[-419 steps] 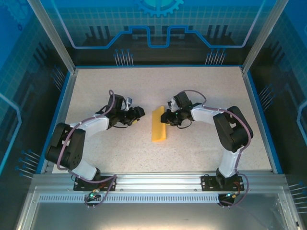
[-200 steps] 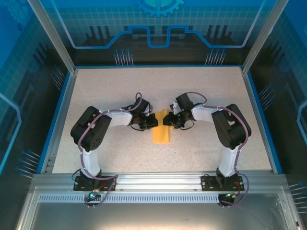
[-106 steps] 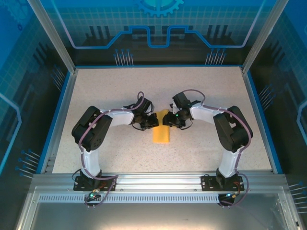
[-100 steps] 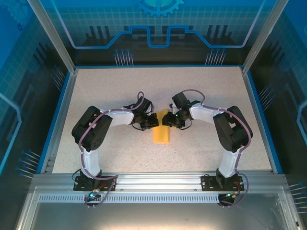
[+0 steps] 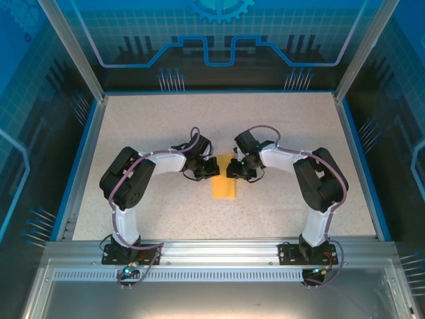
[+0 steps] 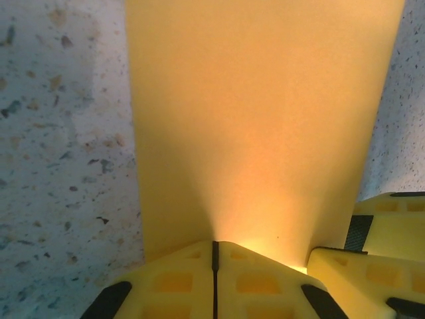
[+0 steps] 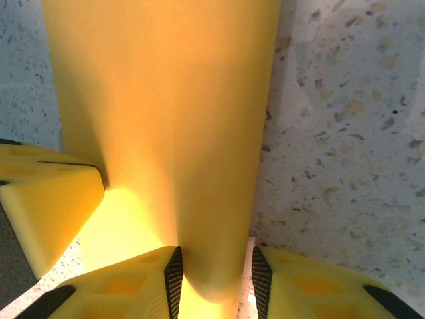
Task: Fold a paper plane with a square sheet of paper (pick it up from the middle)
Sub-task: Fold the square sheet of paper in half at the center of the table.
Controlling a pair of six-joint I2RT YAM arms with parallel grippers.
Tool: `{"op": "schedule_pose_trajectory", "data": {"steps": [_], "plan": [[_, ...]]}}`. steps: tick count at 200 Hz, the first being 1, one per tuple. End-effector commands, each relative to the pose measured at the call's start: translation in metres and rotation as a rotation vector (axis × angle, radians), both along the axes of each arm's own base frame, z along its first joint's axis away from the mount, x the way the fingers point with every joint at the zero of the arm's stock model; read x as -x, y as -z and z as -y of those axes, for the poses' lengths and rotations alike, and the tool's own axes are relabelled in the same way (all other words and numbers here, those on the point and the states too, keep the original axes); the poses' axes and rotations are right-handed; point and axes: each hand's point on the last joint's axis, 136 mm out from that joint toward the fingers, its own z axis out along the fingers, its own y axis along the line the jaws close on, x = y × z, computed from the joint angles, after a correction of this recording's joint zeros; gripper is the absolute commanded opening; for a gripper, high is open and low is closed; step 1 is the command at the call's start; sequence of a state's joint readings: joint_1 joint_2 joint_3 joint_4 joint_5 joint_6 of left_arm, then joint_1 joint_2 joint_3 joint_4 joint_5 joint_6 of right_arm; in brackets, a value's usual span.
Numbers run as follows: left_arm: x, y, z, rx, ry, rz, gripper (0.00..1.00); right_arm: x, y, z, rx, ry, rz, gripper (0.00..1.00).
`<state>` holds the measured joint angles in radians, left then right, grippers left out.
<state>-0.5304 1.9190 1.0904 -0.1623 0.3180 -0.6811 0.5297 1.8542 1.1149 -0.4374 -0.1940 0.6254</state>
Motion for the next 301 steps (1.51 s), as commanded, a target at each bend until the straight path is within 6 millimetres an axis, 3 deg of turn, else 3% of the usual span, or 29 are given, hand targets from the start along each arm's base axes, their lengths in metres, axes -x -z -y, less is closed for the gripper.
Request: {"op": "schedule_pose_trajectory", "data": {"steps": [1,39,75,164,278,301], "plan": [[-0.002,-0.022,0.008,0.021,0.008,0.009,0.12,0.002,0.005,0.003,0.013,-0.007,-0.022,0.33],[-0.012,-0.055,0.011,0.058,-0.016,0.07,0.27,0.002,0.01,0.006,0.009,-0.007,-0.03,0.29],[-0.02,-0.069,-0.007,0.052,-0.072,0.102,0.33,0.002,0.012,0.008,0.002,-0.01,-0.035,0.27],[-0.025,-0.07,-0.065,0.043,-0.222,0.097,0.48,0.0,0.012,0.008,-0.057,-0.055,-0.039,0.24],[-0.021,-0.065,-0.069,0.042,-0.227,0.081,0.51,-0.002,0.022,0.015,-0.089,-0.04,-0.06,0.21],[-0.021,-0.065,-0.068,0.044,-0.224,0.08,0.51,-0.002,0.022,0.015,-0.085,-0.049,-0.061,0.25]]}}
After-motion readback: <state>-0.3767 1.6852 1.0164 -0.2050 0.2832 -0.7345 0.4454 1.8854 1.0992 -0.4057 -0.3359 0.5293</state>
